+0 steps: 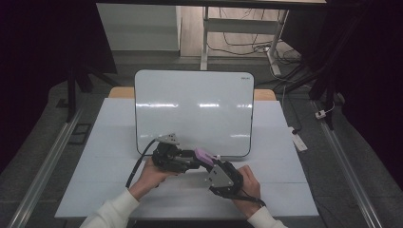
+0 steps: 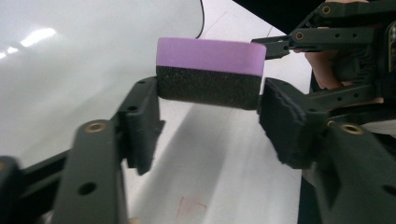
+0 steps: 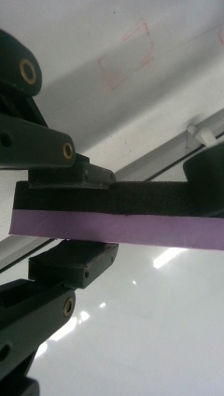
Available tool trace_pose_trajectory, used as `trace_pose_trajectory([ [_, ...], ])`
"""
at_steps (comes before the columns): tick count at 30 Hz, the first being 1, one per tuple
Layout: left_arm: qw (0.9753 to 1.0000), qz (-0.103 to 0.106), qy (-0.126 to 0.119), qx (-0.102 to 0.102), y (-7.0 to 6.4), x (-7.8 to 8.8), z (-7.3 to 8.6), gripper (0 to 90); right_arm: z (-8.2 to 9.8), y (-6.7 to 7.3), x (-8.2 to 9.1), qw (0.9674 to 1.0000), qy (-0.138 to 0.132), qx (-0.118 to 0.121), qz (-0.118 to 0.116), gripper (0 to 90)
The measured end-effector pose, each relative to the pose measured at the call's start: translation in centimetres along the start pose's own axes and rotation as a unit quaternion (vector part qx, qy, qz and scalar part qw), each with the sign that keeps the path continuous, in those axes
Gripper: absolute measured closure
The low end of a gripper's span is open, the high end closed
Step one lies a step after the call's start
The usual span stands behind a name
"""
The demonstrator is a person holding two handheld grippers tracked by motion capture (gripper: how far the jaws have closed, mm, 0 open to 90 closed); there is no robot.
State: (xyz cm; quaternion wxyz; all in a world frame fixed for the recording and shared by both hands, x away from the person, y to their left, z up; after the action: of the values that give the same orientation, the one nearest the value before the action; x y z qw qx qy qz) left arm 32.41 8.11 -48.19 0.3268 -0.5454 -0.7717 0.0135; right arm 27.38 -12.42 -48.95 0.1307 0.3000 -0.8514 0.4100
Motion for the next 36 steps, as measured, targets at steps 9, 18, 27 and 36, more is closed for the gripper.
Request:
trace_pose_trajectory([
  [9,0.9978,-0.058,-0.016,-0.028,-0.5,2.8,1.0,26.7,2.0,-3.6,0.2,0.9914,0.016,-0.126,0.029,63.7],
  [18,0.9926,-0.119,-0.012,-0.024,-0.1,6.9,4.4,25.0,4.5,-7.2,-0.5,0.9683,0.052,-0.236,0.064,63.5],
  [27,0.9892,-0.144,-0.024,0.005,0.7,10.4,7.2,25.4,4.8,-8.5,-1.1,0.9594,0.054,-0.265,0.080,63.0],
  [36,0.9864,-0.161,-0.024,0.025,1.2,12.0,9.4,25.5,5.2,-8.5,-1.8,0.9591,0.051,-0.268,0.075,60.8],
])
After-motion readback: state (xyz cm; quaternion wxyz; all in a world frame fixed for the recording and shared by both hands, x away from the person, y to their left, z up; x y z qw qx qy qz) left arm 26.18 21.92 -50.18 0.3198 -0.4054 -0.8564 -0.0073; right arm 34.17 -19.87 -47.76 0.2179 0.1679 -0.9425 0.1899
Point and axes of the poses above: each handheld gripper's, and its own axes: x roughly backward along the jaws, z roughly out of its underside, y roughly to its left, the point moved 2 cm from there along -x, roughly forward along the jaws, and after that the axes turned 4 degrees about z, right-handed, at the moved point
